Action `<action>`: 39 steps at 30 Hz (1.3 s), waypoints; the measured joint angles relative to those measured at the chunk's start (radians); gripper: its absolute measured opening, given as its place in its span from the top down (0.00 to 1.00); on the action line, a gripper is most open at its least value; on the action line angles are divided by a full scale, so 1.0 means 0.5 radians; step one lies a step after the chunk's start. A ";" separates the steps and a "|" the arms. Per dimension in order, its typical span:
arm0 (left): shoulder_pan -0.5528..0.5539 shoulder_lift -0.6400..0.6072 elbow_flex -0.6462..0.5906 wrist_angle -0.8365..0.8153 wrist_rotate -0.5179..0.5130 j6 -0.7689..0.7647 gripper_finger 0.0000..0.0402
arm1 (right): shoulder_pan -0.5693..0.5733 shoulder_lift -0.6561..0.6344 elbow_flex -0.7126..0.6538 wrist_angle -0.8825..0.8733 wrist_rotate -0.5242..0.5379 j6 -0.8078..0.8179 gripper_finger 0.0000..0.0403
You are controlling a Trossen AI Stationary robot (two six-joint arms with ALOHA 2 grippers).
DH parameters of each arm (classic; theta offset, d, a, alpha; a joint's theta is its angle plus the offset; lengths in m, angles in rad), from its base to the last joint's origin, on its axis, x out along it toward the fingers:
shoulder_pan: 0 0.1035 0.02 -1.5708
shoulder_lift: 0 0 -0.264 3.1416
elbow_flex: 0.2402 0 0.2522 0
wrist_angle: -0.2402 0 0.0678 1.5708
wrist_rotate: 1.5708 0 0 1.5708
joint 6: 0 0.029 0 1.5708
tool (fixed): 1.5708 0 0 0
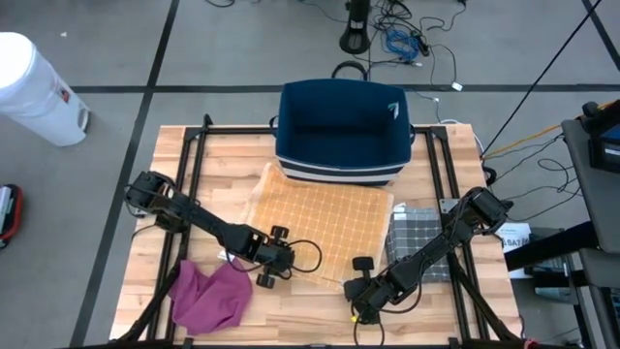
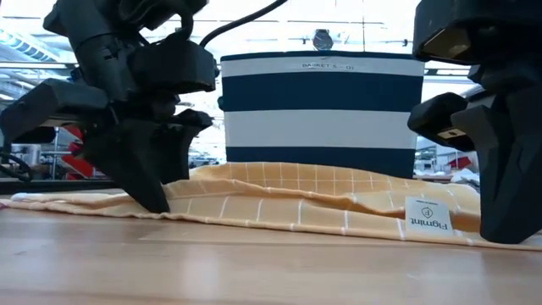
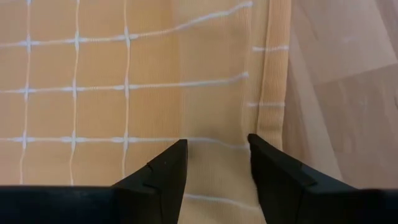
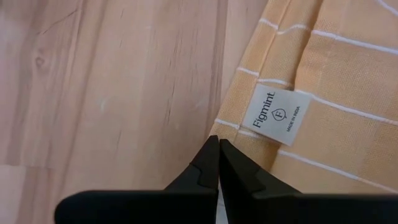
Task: Fold towel
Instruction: Fold the orange patterned towel
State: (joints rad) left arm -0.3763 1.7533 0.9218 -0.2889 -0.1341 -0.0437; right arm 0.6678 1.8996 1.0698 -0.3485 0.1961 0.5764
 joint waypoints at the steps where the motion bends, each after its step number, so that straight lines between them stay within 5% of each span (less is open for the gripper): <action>1: 0.000 0.000 0.000 -0.012 0.000 -0.002 0.57 | 0.000 0.000 0.000 -0.002 -0.007 0.007 1.00; 24: -0.004 -0.144 -0.004 -0.361 -0.205 -0.058 0.58 | 0.014 0.002 -0.002 -0.021 -0.046 0.014 1.00; 39: -0.067 -0.144 -0.003 -0.679 -0.188 -0.158 0.80 | 0.014 0.002 -0.003 -0.020 -0.041 0.012 1.00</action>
State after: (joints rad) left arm -0.4097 1.6814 0.9203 -0.6282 -0.2279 -0.1228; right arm 0.6746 1.9007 1.0683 -0.3584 0.1757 0.5825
